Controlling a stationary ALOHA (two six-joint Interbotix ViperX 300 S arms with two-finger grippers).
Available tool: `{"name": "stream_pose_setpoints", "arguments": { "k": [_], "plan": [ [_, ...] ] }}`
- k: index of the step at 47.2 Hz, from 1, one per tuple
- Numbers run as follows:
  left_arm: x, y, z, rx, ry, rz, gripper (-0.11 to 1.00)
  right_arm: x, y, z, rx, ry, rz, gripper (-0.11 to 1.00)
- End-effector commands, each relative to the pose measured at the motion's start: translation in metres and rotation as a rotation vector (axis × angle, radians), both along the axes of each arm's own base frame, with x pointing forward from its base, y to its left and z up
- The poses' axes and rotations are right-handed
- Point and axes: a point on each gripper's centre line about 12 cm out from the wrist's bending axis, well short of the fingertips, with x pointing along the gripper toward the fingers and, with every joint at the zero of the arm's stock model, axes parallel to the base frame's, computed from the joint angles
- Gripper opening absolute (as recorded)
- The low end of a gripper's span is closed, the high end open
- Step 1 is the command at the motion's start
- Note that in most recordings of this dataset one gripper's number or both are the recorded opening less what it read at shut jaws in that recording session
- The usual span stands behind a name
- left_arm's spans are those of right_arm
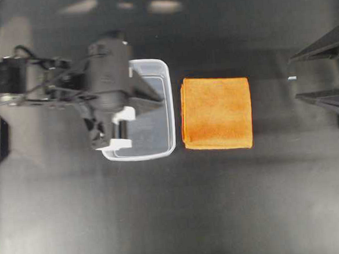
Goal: Place the orange towel into the container with the left arm.
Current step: 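Move the left gripper over the container toward the orange towel, then lower the left gripper onto the orange towel and pinch its edge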
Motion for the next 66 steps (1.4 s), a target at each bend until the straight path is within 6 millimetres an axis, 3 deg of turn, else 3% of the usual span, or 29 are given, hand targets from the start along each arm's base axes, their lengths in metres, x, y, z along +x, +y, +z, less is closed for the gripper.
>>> {"name": "stream_pose_setpoints", "arguments": {
  "k": [1, 8, 12, 23, 34, 46, 60, 66],
  "plan": [
    [0.018, 0.008, 0.009, 0.029, 0.054, 0.003, 0.35, -0.001, 0.0, 0.006, 0.005, -0.02, 0.001, 0.76],
    [0.053, 0.013, -0.005, 0.072, 0.159, -0.021, 0.79, -0.002, 0.0, 0.007, 0.0, -0.026, 0.0, 0.76],
    [0.075, 0.012, -0.017, 0.081, 0.205, -0.032, 0.91, -0.003, 0.0, 0.007, 0.003, -0.026, 0.0, 0.76],
    [0.121, 0.003, -0.071, 0.083, 0.299, -0.053, 0.9, -0.005, 0.0, 0.013, 0.001, -0.058, 0.0, 0.76],
    [0.143, 0.015, -0.116, 0.082, 0.352, -0.034, 0.9, -0.009, 0.0, 0.018, -0.002, -0.077, 0.0, 0.76],
    [0.151, 0.021, -0.167, 0.075, 0.435, -0.026, 0.9, -0.009, 0.0, 0.02, -0.003, -0.083, 0.001, 0.76],
    [0.154, 0.014, -0.197, 0.07, 0.484, -0.031, 0.9, -0.009, 0.0, 0.019, -0.005, -0.08, 0.001, 0.76],
    [0.153, 0.012, -0.198, 0.074, 0.491, -0.04, 0.9, -0.009, 0.0, 0.017, -0.005, -0.072, 0.001, 0.76]
  ]
}}
